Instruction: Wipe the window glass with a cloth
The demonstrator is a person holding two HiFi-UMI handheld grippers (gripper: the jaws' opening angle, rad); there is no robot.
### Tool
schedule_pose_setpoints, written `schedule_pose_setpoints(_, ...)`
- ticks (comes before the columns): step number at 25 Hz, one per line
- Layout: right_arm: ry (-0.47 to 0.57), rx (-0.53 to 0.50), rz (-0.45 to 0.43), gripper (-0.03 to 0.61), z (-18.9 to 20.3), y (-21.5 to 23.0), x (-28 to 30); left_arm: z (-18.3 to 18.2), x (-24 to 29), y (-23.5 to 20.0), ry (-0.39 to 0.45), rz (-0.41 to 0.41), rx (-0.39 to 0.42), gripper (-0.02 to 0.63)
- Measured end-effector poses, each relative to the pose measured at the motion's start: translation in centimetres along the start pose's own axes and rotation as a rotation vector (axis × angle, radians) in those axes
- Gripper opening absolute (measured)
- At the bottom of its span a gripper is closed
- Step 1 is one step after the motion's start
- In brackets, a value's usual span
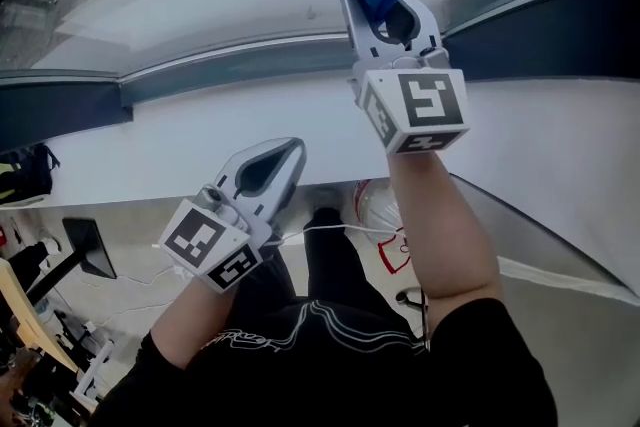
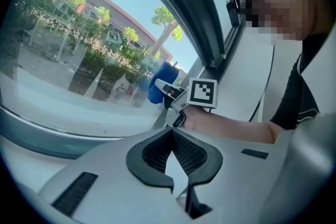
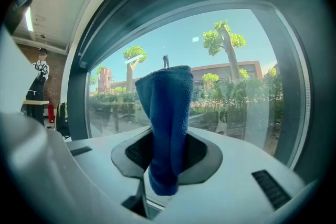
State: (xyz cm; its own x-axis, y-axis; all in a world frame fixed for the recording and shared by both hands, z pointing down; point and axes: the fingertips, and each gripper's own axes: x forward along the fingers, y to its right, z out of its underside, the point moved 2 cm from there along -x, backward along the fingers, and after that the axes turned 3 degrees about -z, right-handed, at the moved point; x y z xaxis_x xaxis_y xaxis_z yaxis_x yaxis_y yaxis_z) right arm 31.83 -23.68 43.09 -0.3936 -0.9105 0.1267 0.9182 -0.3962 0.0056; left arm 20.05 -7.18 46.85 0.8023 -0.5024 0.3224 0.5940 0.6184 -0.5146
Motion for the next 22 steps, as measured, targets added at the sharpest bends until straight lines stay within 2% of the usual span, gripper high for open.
schedule_pose_setpoints(10, -0.014, -0.006, 0.136, 0.094, 1.2, 8.7, -4.0, 0.8, 4.9, 2.8, -0.046, 0.051, 0.015, 0.005)
schedule_pose_setpoints(16, -0.023, 0.026, 0.226, 0.093, 2.3, 13.3, -6.5, 1.3, 7.1, 4.3, -0.064, 0.083, 0.024, 0.005)
schedule_pose_setpoints(22, -0.020, 0.035, 0.299, 0.094, 2.4, 16.6, -8.4, 1.4, 8.8, 5.4, -0.075, 0.107, 0.029, 0.005)
